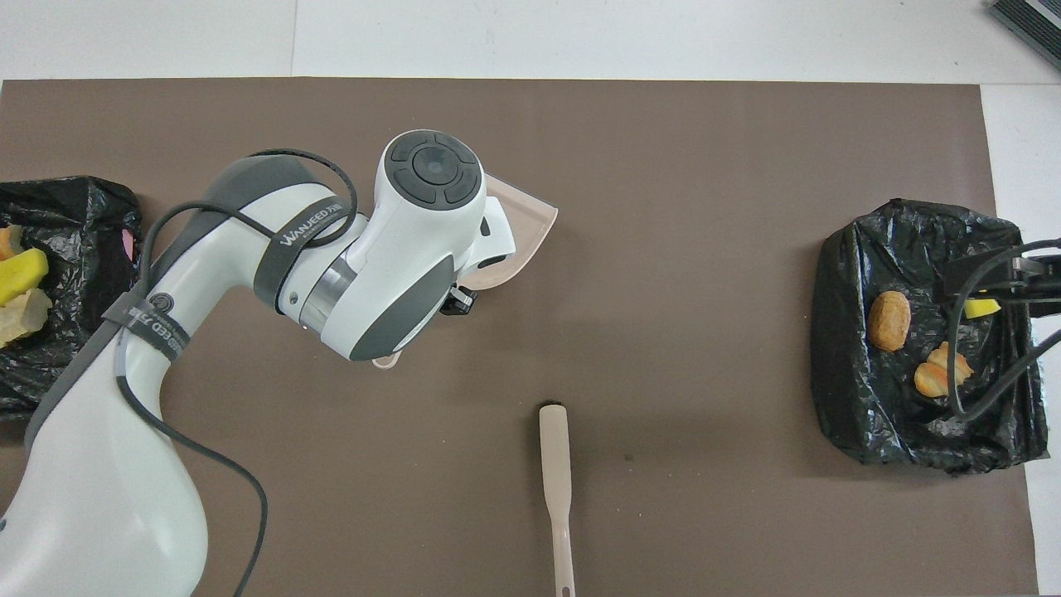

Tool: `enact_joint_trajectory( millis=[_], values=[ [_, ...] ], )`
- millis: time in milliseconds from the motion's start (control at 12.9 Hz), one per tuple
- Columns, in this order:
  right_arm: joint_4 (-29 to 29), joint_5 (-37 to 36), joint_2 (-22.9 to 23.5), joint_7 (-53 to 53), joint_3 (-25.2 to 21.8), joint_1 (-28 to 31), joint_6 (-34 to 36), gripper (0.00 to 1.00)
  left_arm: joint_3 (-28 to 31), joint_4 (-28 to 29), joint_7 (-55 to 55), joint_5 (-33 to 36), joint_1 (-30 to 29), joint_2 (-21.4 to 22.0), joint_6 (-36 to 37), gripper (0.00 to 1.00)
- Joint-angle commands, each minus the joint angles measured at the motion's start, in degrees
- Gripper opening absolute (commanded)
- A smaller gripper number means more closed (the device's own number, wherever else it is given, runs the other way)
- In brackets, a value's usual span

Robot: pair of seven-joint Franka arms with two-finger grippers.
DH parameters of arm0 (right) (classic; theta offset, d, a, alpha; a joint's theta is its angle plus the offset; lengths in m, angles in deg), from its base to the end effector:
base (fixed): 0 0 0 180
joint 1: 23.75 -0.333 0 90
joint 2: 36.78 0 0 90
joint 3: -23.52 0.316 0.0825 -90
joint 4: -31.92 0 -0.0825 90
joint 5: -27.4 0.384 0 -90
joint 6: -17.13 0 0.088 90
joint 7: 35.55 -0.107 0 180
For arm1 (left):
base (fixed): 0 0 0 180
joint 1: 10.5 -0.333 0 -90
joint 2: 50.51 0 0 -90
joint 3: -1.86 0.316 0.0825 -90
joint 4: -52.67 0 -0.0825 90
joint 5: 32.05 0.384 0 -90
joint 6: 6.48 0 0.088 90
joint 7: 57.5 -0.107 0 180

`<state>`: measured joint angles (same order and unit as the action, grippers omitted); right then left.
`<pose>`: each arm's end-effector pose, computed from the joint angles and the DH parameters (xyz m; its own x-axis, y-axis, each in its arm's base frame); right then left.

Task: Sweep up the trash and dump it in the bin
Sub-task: 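Carry the empty dustpan to the table center with the left gripper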

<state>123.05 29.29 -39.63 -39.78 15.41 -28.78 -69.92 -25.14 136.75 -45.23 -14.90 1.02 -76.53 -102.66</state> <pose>0.5332 -0.0271 0.6376 0.9918 -0.1252 -0.0248 -0.1260 -0.9913 -0.0383 0.5608 -0.3496 0.4266 0.8711 -0.4610 -0.1695 -0.4829 -0.8669 -0.1240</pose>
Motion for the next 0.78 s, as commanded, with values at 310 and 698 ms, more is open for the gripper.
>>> enact_joint_trajectory(
  millis=[310,698],
  values=[
    [0.7,0.6,-0.7,3.5,0.3,0.2,-1.2,1.00,-0.1,-18.1,20.6,-2.2,5.4,-12.7,0.1,0.00],
    [0.7,0.6,-0.7,3.5,0.3,0.2,-1.2,1.00,-0.2,-22.8,32.3,-2.4,8.3,-19.2,-4.3,0.00]
  ],
)
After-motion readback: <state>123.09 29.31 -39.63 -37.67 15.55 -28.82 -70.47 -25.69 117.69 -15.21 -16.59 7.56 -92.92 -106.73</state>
